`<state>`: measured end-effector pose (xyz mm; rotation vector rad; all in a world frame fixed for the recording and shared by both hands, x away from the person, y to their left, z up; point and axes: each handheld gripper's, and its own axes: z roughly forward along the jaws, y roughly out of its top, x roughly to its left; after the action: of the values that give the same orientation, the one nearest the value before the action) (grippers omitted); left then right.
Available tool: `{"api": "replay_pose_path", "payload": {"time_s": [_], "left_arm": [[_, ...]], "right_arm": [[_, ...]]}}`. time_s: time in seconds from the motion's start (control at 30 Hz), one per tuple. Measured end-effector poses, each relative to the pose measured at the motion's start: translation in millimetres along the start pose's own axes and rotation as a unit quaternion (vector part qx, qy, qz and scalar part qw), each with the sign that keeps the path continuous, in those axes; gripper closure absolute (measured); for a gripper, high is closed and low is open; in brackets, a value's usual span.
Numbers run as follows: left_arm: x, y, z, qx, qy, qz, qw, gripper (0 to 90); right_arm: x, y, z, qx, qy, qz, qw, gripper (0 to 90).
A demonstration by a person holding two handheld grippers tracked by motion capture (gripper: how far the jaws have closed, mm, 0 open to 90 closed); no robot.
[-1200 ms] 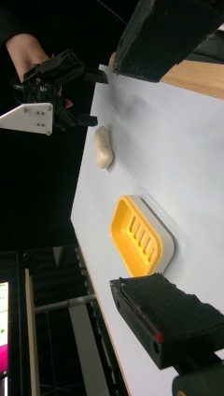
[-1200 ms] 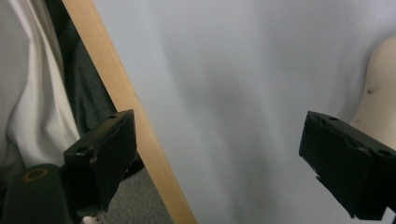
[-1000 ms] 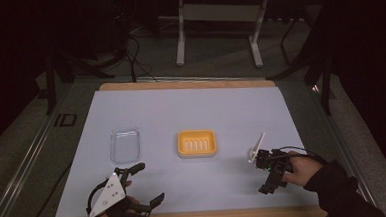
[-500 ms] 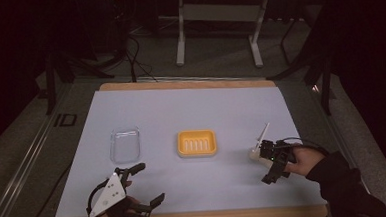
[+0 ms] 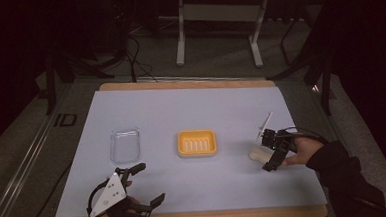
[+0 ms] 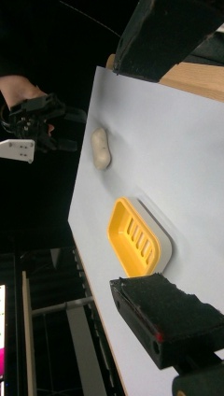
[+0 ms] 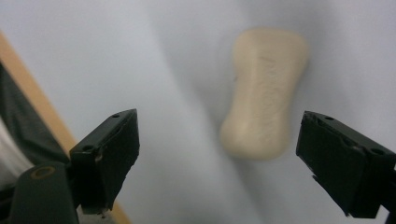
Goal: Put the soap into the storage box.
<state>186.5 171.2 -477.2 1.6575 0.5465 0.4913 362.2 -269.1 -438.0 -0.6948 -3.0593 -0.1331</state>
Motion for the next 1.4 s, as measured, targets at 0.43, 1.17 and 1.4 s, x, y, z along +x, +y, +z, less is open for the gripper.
{"api": "replay_pose_path", "payload": {"time_s": [0.43, 1.17, 1.4], "left_arm": [[-0.1, -0.2, 0.4, 0.002, -0.001, 0.001, 1.0000, 1.1], [-0.2, -0.6, 1.2, 0.006, -0.004, 0.003, 1.0000, 1.1], [-0.2, -0.8, 1.9, 0.008, -0.004, 0.003, 1.0000, 1.1]], "right_arm": [[-24.7, -0.5, 19.5, 0.001, -0.004, 0.007, 1.0000, 16.7], [-30.5, 1.3, 51.8, -0.019, 0.006, 0.020, 0.9996, 42.2], [-28.6, -3.8, 58.0, -0.027, -0.008, 0.018, 0.9994, 48.7]]}}
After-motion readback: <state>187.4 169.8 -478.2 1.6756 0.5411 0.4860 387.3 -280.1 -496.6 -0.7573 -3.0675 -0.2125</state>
